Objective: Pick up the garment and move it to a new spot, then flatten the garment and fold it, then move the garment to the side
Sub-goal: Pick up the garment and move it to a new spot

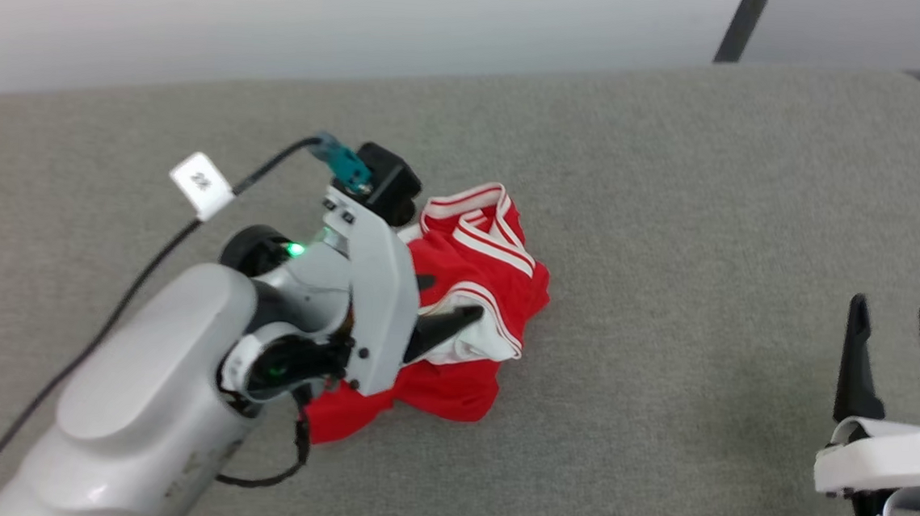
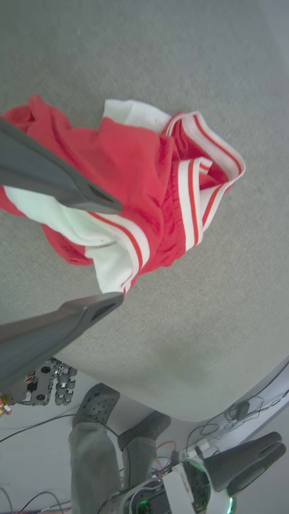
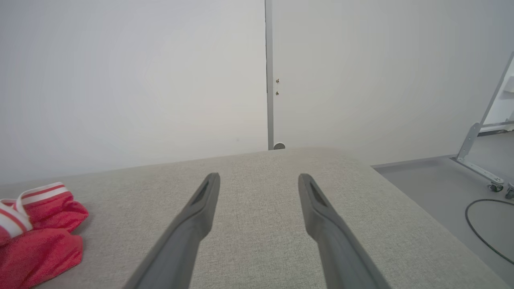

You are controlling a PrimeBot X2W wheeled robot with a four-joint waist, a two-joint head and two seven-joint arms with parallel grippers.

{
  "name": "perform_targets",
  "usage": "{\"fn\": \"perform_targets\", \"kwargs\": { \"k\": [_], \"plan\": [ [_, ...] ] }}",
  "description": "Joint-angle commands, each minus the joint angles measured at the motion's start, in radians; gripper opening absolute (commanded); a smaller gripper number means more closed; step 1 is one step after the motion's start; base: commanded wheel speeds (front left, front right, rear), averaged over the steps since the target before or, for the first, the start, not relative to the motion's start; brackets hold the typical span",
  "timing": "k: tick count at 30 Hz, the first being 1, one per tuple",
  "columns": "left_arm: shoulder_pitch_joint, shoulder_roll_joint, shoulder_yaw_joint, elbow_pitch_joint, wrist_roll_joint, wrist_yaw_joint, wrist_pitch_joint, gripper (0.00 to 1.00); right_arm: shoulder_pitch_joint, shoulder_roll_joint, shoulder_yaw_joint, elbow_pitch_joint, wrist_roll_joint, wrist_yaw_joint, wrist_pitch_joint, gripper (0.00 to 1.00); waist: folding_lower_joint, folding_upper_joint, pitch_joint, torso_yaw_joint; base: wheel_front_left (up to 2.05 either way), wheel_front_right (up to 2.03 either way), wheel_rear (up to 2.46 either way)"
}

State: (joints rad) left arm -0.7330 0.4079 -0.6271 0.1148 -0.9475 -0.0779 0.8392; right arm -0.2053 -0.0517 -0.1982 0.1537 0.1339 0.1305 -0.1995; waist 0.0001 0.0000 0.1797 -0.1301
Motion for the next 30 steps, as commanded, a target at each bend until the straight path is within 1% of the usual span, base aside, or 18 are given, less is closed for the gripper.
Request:
{"fn": "perform_targets", "kwargs": {
  "k": [1,7,14,17,21,22,25,30],
  "plan": [
    [0.015,0.015,0.010,-0.012,0.007,0.004,-0.012,1.00,0.022,0.002,0.006,-0.005,-0.011,0.000,0.007,1.00,-0.0001,0.0000,-0.054,0.041,0.00,0.00,0.00],
    [0.073,0.065,0.050,-0.049,0.024,0.013,-0.087,1.00,0.059,0.002,0.028,-0.020,-0.027,0.000,0.039,1.00,-0.0001,0.0000,-0.129,0.093,0.00,0.00,0.00],
    [0.173,0.122,0.101,-0.083,0.064,0.006,-0.242,1.00,0.099,0.002,0.055,-0.038,-0.042,0.000,0.067,1.00,-0.0001,0.0000,-0.190,0.152,0.00,0.00,0.00],
    [0.210,0.140,0.130,-0.091,0.085,0.001,-0.331,1.00,0.108,0.002,0.067,-0.046,-0.041,0.000,0.074,1.00,-0.0001,0.0000,-0.203,0.175,0.00,0.00,0.00],
    [0.268,0.157,0.174,-0.087,0.119,0.006,-0.464,1.00,0.122,0.002,0.082,-0.044,-0.043,0.000,0.073,1.00,-0.0001,0.0000,-0.217,0.200,0.00,0.00,0.00],
    [0.268,0.157,0.174,-0.087,0.119,0.006,-0.464,1.00,0.122,0.002,0.082,-0.044,-0.043,0.000,0.073,1.00,-0.0001,0.0000,-0.217,0.200,0.00,0.00,0.00],
    [0.318,0.166,0.204,-0.078,0.143,0.010,-0.567,1.00,0.126,0.002,0.093,-0.039,-0.045,0.000,0.065,1.00,-0.0001,0.0000,-0.226,0.216,0.00,0.00,0.00],
    [0.416,0.163,0.254,-0.048,0.160,0.029,-0.723,1.00,0.139,0.001,0.104,-0.022,-0.048,0.000,0.050,1.00,-0.0001,0.0000,-0.239,0.230,0.00,0.00,0.00]
  ]
}}
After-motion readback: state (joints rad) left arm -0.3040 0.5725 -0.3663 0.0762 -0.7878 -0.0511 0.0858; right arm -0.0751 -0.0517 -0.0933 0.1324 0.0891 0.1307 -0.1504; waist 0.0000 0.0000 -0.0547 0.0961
